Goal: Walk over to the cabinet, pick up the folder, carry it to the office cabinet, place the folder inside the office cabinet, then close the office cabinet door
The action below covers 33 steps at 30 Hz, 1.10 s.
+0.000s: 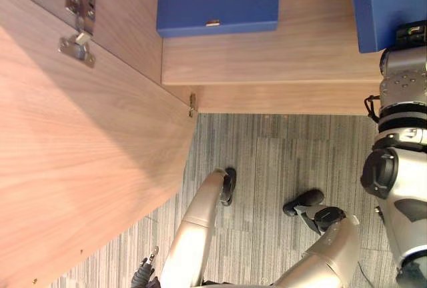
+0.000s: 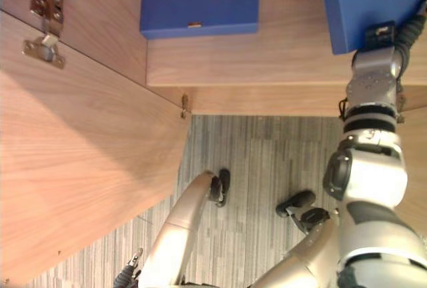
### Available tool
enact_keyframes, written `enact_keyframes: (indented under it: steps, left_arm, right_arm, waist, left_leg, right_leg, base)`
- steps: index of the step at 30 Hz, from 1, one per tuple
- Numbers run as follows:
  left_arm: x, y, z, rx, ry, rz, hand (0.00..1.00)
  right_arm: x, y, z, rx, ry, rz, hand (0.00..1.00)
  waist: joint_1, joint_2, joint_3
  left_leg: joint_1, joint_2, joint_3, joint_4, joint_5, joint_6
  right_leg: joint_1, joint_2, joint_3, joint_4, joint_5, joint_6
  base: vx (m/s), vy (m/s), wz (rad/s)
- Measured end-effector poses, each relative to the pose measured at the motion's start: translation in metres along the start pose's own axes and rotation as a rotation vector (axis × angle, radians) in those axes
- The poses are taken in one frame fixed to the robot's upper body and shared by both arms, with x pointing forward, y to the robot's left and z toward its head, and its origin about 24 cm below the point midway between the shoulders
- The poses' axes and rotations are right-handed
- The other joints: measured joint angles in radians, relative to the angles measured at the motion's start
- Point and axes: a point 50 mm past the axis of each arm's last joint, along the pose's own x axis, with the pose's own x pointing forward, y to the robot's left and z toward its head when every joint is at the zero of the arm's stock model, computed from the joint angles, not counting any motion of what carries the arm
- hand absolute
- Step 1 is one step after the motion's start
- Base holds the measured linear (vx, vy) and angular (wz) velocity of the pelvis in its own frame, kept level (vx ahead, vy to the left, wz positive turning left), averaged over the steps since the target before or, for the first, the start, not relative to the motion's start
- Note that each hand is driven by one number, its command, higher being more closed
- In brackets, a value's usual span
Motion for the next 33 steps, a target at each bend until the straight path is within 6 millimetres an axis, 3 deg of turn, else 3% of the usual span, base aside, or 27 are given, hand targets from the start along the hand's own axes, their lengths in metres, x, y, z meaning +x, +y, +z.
enact_keyframes:
  steps: [1,2,5,12,19,22,24,25,27,31,33]
  left_arm:
    - [0.000,-0.001,0.001,-0.003,-0.004,-0.001,0.00]
    - [0.000,-0.002,0.003,0.000,-0.008,-0.004,0.00]
    - [0.002,-0.003,0.006,-0.008,-0.013,0.009,0.00]
    - [0.008,-0.014,0.024,-0.128,-0.053,0.006,0.00]
    - [0.009,-0.021,0.029,-0.188,-0.069,-0.006,0.00]
    - [0.010,-0.024,0.032,-0.197,-0.082,-0.021,0.00]
    - [0.010,-0.025,0.033,-0.203,-0.089,-0.033,0.00]
    - [0.010,-0.026,0.034,-0.203,-0.094,-0.048,0.00]
    - [0.011,-0.027,0.036,-0.202,-0.101,-0.064,0.00]
    - [0.011,-0.028,0.038,-0.190,-0.108,-0.093,0.00]
    - [0.011,-0.028,0.042,-0.183,-0.119,-0.107,0.00]
  right_arm:
    - [0.000,0.002,-0.002,-0.001,0.013,0.001,1.00]
    - [-0.001,0.004,-0.005,-0.002,0.025,0.005,0.00]
    - [-0.004,0.021,-0.005,0.065,0.029,0.036,0.00]
    - [-0.021,0.064,0.023,0.256,-0.079,0.215,0.00]
    - [-0.023,0.068,0.030,0.244,-0.122,0.260,0.00]
    - [-0.024,0.074,0.023,0.023,-0.140,0.325,0.00]
    - [-0.023,0.074,0.014,-0.276,-0.143,0.387,0.00]
    - [-0.019,0.068,0.007,-0.499,-0.129,0.412,0.00]
    - [-0.014,0.057,-0.003,-0.757,-0.092,0.427,0.00]
    - [-0.010,0.055,-0.005,-1.188,-0.100,0.479,0.00]
    - [-0.007,0.046,-0.012,-1.308,-0.074,0.477,0.00]
  waist:
    - [0.000,0.000,0.007]
    - [0.001,0.000,0.016]
    - [-0.001,0.000,0.019]
    - [0.000,-0.001,0.051]
    - [-0.005,-0.006,0.053]
    - [-0.009,-0.010,0.056]
    - [-0.014,-0.015,0.059]
    - [-0.015,-0.016,0.060]
    - [-0.015,-0.023,0.064]
    - [-0.013,-0.026,0.066]
    - [-0.014,-0.036,0.070]
  left_leg:
    - [-0.002,0.000,-0.003,0.000,0.002,-0.003]
    - [-0.007,0.000,-0.008,0.000,0.005,-0.008]
    - [-0.038,0.002,-0.018,-0.001,0.018,-0.020]
    - [-0.055,0.007,-0.039,-0.038,0.057,-0.033]
    - [-0.042,0.016,-0.050,-0.093,0.089,-0.051]
    - [-0.025,0.024,-0.052,-0.114,0.097,-0.058]
    - [-0.016,0.033,-0.054,-0.135,0.107,-0.062]
    - [-0.016,0.041,-0.061,-0.146,0.112,-0.065]
    - [-0.013,0.044,-0.062,-0.160,0.121,-0.068]
    - [0.008,0.068,-0.067,-0.184,0.129,-0.074]
    - [0.037,0.075,-0.066,-0.206,0.133,-0.077]
  right_leg:
    - [-0.003,-0.001,0.000,0.006,-0.004,-0.002]
    - [-0.008,-0.002,0.000,0.012,-0.010,-0.005]
    - [-0.035,0.001,-0.003,0.025,-0.021,-0.017]
    - [-0.036,0.019,-0.031,0.007,-0.019,-0.027]
    - [-0.024,0.044,-0.055,-0.032,-0.011,-0.040]
    - [-0.012,0.056,-0.060,-0.046,-0.011,-0.041]
    - [-0.001,0.073,-0.069,-0.067,-0.006,-0.047]
    - [0.007,0.084,-0.082,-0.080,-0.004,-0.050]
    - [0.007,0.089,-0.087,-0.085,-0.003,-0.052]
    - [0.040,0.121,-0.116,-0.123,0.011,-0.078]
    - [0.070,0.132,-0.124,-0.140,0.012,-0.080]
  base:
    - [0.01,-0.060,0.11]
    - [0.00,-0.083,0.11]
    - [-0.02,-0.084,0.07]
    - [0.00,-0.054,0.06]
    - [0.03,-0.071,0.00]
    - [0.03,-0.090,-0.06]
    - [0.04,-0.097,-0.10]
    - [0.04,-0.085,-0.05]
    - [0.04,-0.089,0.00]
    - [0.06,-0.085,-0.09]
    - [0.07,-0.076,-0.09]
